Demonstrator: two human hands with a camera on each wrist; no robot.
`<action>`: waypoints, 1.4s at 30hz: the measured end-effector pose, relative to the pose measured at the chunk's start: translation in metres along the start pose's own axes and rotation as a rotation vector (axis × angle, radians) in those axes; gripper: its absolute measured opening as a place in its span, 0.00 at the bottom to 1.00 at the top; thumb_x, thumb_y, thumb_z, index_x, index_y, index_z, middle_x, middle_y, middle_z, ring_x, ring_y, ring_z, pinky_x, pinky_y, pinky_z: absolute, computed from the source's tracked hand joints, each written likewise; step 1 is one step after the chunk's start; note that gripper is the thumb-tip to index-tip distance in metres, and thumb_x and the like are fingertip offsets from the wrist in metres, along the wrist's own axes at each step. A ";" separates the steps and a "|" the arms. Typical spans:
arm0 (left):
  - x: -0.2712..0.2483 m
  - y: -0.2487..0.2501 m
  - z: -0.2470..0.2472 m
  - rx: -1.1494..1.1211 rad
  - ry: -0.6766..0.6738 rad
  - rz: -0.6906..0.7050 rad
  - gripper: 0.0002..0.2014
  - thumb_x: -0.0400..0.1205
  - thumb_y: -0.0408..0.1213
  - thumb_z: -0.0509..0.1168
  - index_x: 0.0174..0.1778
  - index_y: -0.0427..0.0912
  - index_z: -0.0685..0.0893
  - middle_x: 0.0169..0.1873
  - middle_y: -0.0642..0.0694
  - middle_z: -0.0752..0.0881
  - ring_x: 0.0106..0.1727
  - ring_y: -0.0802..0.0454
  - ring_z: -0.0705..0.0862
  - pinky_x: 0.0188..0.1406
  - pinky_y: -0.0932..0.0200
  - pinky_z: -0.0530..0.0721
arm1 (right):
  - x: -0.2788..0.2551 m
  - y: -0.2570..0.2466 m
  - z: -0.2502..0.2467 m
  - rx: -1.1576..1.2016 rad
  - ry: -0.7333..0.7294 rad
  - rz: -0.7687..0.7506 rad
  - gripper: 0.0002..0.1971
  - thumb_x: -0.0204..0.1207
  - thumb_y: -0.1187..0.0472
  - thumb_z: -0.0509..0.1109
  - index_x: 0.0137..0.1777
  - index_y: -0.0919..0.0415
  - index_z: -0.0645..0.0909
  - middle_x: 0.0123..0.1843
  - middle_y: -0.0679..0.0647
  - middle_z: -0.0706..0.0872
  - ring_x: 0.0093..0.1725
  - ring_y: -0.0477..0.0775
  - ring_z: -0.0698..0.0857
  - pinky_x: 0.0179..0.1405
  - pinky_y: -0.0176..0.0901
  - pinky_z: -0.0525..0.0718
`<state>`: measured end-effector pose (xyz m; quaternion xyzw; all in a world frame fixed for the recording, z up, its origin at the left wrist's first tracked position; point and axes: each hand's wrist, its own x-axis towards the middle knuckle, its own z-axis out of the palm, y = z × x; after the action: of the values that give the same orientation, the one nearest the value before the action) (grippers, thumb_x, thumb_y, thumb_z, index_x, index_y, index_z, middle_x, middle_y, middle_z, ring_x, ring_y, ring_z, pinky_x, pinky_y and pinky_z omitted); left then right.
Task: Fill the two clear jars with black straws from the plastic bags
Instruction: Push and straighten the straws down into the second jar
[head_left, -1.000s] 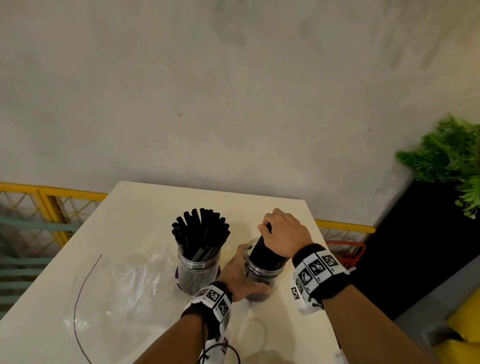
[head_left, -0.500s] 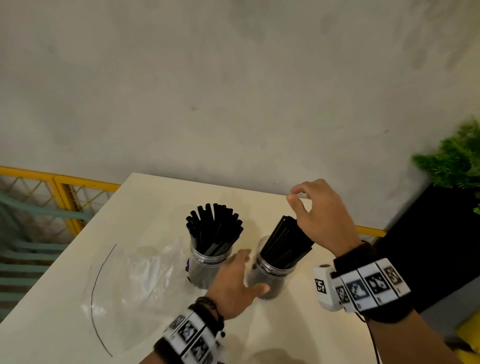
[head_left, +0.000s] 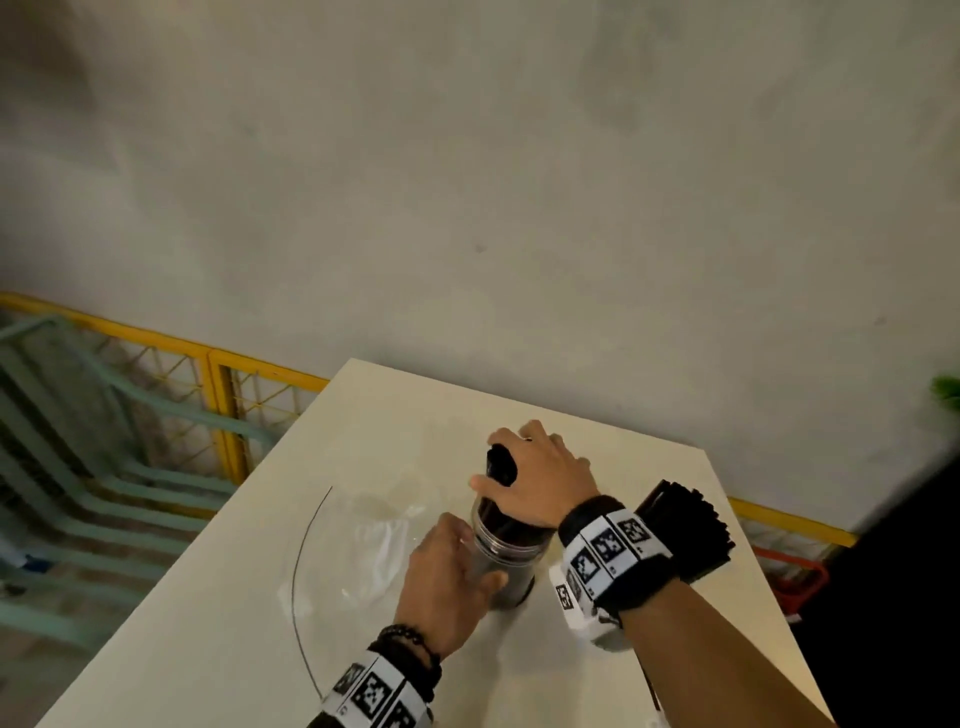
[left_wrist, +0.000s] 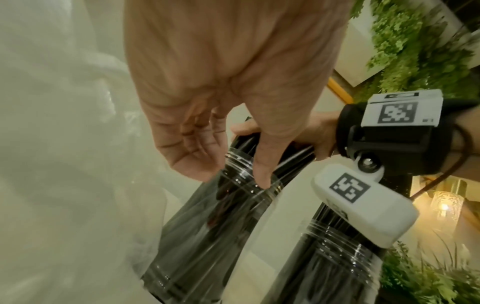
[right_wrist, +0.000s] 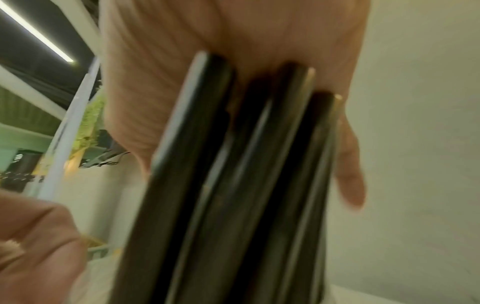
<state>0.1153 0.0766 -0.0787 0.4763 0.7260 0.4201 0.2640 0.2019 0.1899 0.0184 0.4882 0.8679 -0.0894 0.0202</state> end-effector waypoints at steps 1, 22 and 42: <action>0.004 -0.001 0.002 -0.010 -0.005 0.002 0.25 0.71 0.43 0.79 0.56 0.49 0.71 0.46 0.51 0.81 0.44 0.55 0.80 0.36 0.69 0.75 | 0.002 0.003 -0.002 0.045 0.012 0.010 0.23 0.75 0.34 0.63 0.66 0.44 0.72 0.69 0.56 0.75 0.70 0.66 0.76 0.63 0.65 0.78; 0.027 -0.007 0.034 -0.099 -0.270 0.105 0.46 0.54 0.56 0.79 0.67 0.56 0.65 0.61 0.53 0.82 0.59 0.52 0.83 0.57 0.52 0.86 | -0.052 0.011 -0.035 0.103 0.113 0.068 0.46 0.67 0.19 0.56 0.81 0.42 0.59 0.82 0.51 0.66 0.79 0.61 0.69 0.73 0.66 0.73; 0.023 -0.012 0.033 -0.063 -0.284 0.094 0.44 0.54 0.54 0.75 0.65 0.49 0.64 0.57 0.52 0.80 0.56 0.51 0.82 0.51 0.57 0.84 | -0.028 0.015 -0.006 0.061 -0.110 0.275 0.38 0.79 0.27 0.45 0.78 0.54 0.65 0.78 0.60 0.72 0.76 0.67 0.72 0.72 0.67 0.73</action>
<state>0.1263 0.1066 -0.1052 0.5559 0.6446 0.3830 0.3589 0.2296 0.1753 0.0254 0.5971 0.7874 -0.1387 0.0651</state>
